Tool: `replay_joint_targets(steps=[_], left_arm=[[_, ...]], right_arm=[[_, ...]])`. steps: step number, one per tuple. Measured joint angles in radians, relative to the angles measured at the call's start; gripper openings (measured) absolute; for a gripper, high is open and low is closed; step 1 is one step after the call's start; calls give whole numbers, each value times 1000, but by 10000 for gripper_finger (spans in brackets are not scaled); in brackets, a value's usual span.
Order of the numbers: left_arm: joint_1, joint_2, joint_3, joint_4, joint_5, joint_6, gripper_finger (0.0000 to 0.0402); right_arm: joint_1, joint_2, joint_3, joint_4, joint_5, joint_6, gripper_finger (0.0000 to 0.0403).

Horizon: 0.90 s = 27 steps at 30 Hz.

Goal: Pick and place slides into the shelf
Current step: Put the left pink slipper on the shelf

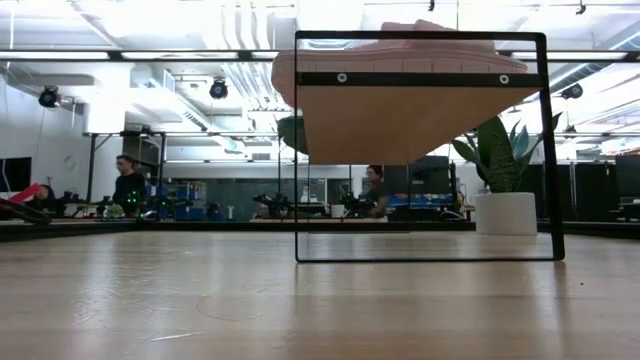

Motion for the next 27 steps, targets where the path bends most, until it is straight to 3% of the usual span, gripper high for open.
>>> replay_joint_targets(steps=[8, 15, 21, 27], left_arm=[[9, 0, -19, 2, 8, 1, 297], [18, 1, -39, 55, 13, 42, 297], [57, 1, -47, 145, 138, 106, 297], [81, 1, -50, 146, 148, 109, 297]], right_arm=[[0, 45, -8, -7, 1, -121, 198], [0, 127, 15, -7, 1, -99, 182], [-3, 185, 54, -37, 2, -111, 171], [-3, 204, 87, -102, 1, -40, 158]])
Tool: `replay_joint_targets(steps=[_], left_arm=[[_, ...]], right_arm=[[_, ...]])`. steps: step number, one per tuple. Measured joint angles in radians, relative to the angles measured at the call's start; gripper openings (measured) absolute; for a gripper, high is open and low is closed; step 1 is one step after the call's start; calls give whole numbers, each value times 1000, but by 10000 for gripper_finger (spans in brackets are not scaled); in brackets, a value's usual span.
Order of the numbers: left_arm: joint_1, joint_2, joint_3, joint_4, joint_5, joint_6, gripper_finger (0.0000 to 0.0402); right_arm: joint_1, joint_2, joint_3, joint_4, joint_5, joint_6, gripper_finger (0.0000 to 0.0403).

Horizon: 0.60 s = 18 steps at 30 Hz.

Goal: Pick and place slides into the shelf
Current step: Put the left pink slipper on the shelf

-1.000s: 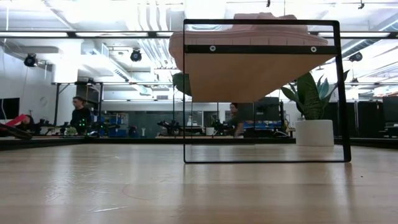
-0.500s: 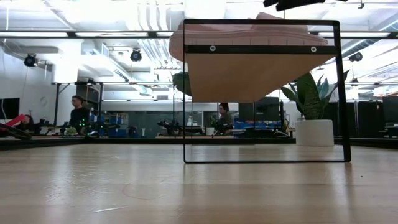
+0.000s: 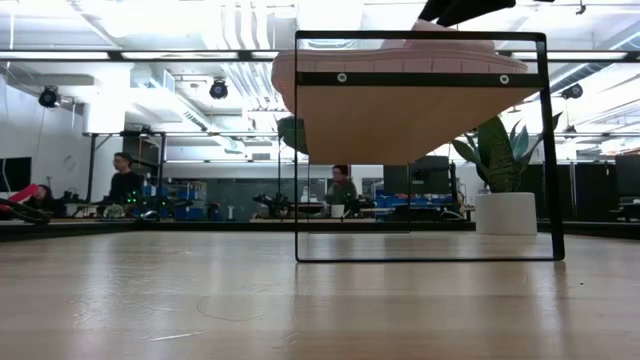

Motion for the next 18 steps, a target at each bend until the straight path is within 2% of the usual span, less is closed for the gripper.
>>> replay_joint_targets(steps=[5, 9, 18], left_arm=[[2, 0, 0, 0, 12, 3, 297], [8, 0, -1, 3, 78, 7, 297], [19, 1, -1, 8, 86, 6, 297]], right_arm=[[0, -9, 2, -68, -7, 82, 143], [1, -16, 2, -95, -23, 159, 134], [10, -11, -5, -163, -20, 214, 145]])
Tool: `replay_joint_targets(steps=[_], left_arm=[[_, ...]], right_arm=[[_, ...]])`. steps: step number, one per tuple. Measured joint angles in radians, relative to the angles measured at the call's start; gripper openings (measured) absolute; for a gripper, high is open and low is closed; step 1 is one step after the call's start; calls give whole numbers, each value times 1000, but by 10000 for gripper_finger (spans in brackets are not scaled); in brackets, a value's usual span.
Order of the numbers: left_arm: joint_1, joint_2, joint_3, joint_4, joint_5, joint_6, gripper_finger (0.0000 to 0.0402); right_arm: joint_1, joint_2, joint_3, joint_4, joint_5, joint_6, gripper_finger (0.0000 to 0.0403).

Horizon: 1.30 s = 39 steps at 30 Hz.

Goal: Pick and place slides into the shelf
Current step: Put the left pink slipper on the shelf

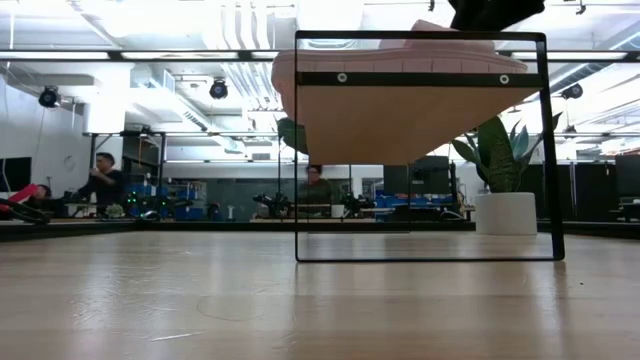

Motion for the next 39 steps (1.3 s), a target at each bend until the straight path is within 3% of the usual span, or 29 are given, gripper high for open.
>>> replay_joint_targets(steps=[8, 12, 18, 24, 33, 39], left_arm=[[2, 0, 0, 1, 0, 0, 297], [2, 0, 0, 1, 0, 1, 297], [2, 0, 0, 2, 0, 1, 297], [2, 0, 0, 2, 0, 1, 297], [2, 0, 0, 2, 0, 1, 297], [2, 0, 0, 1, 0, 1, 297]], right_arm=[[0, 10, -39, -13, 22, 19, 118], [0, 10, -50, -15, 108, 19, 85], [1, 10, -52, -12, 127, -41, 28], [28, 9, -58, -3, 156, -41, 28], [144, 6, -59, 38, 332, -63, 24], [179, 5, -77, 46, 505, -60, 24]])
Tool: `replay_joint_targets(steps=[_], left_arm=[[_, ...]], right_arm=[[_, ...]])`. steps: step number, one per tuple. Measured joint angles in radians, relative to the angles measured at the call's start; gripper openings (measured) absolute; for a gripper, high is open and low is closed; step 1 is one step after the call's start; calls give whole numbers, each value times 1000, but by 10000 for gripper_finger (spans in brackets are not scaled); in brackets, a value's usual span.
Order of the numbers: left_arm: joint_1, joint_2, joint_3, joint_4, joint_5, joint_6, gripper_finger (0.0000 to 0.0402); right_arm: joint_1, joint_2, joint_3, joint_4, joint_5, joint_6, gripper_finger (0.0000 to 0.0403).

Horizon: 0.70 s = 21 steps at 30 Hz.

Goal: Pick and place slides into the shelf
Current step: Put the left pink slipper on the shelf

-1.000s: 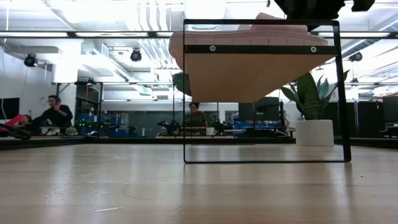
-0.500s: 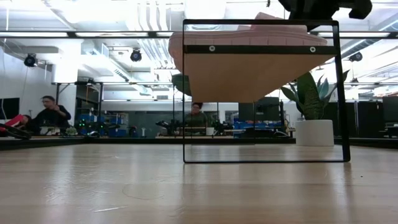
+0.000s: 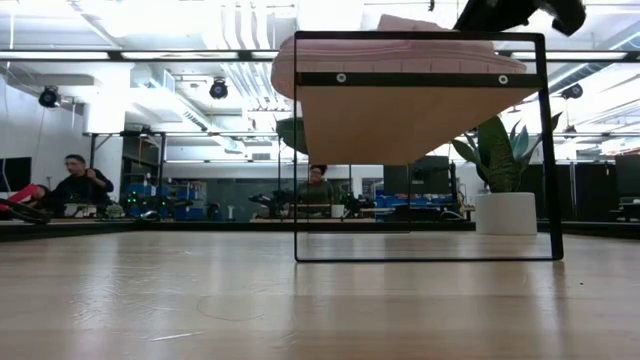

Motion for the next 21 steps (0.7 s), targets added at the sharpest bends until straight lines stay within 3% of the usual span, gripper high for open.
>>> replay_joint_targets(steps=[3, 21], left_arm=[[0, 0, 0, 0, 0, 0, 297], [0, 0, 0, -1, 0, 0, 297]], right_arm=[[7, 3, -25, 6, 47, 1, 24], [119, 4, -96, 18, 103, 22, 24]])
